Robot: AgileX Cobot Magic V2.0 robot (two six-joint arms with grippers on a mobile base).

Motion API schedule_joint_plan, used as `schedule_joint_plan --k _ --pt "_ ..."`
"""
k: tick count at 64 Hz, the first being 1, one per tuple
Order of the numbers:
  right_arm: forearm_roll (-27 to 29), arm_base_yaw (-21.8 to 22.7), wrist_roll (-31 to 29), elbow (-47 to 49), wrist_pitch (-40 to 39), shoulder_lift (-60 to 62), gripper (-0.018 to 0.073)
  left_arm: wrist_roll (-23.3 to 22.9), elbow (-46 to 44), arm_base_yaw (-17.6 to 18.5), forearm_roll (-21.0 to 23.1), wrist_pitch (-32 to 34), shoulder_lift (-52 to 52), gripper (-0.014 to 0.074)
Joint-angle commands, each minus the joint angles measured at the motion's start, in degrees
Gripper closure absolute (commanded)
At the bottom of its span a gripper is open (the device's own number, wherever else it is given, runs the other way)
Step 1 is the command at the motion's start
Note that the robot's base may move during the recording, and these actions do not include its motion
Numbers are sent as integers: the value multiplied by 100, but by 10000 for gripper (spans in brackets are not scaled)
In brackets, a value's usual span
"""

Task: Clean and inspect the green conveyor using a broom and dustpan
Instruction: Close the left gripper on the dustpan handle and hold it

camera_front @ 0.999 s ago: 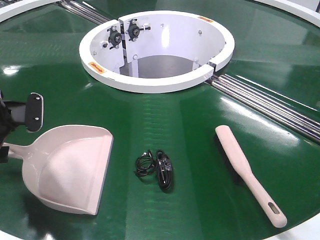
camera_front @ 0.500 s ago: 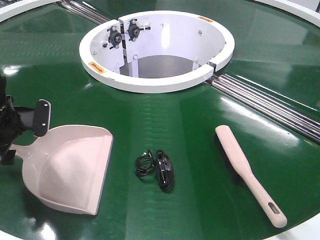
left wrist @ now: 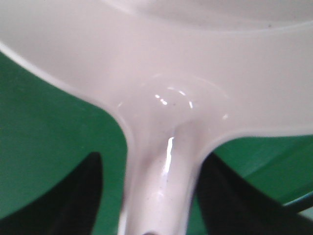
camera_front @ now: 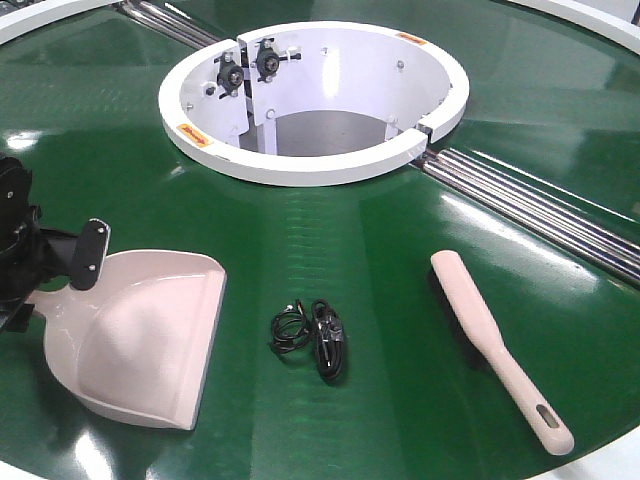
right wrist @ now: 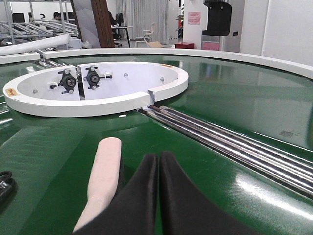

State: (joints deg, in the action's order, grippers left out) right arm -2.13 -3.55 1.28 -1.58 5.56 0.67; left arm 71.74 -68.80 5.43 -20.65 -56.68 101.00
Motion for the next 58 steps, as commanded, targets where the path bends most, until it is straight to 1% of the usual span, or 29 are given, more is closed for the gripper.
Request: schedule_joint_plan --k 1,6,9,10,16,28,34,38,47,51,58 --pt "-14 2 -67 -18 -436 60 568 148 -156 -2 -44 -59 -235 389" --pt "-14 2 -67 -18 -436 60 568 148 -156 -2 -44 -141 -246 533" --pt "-14 2 -67 -18 -436 60 568 148 -156 -2 -31 -183 -261 598" --pt "-14 2 -67 -18 -436 60 568 154 -156 -2 -31 -205 -267 606" --pt "-14 2 -67 -18 -436 60 568 153 -172 -2 -55 -363 -315 604" --pt "-14 2 -67 -18 -436 60 568 153 -172 26 -55 -409 -494 604" --pt "-14 2 -67 -18 -436 60 568 99 -226 133 -48 -487 -558 604" --pt "-14 2 -67 -18 -436 60 568 -109 -374 218 -48 -604 -543 604" --pt "-14 2 -67 -18 -436 60 568 -317 -740 479 -48 -602 -537 604" --pt "-14 2 -67 -18 -436 60 568 -317 -850 581 -54 -658 -502 604" --pt "-14 2 -67 -18 -436 60 568 -317 -902 695 -92 -998 -370 604"
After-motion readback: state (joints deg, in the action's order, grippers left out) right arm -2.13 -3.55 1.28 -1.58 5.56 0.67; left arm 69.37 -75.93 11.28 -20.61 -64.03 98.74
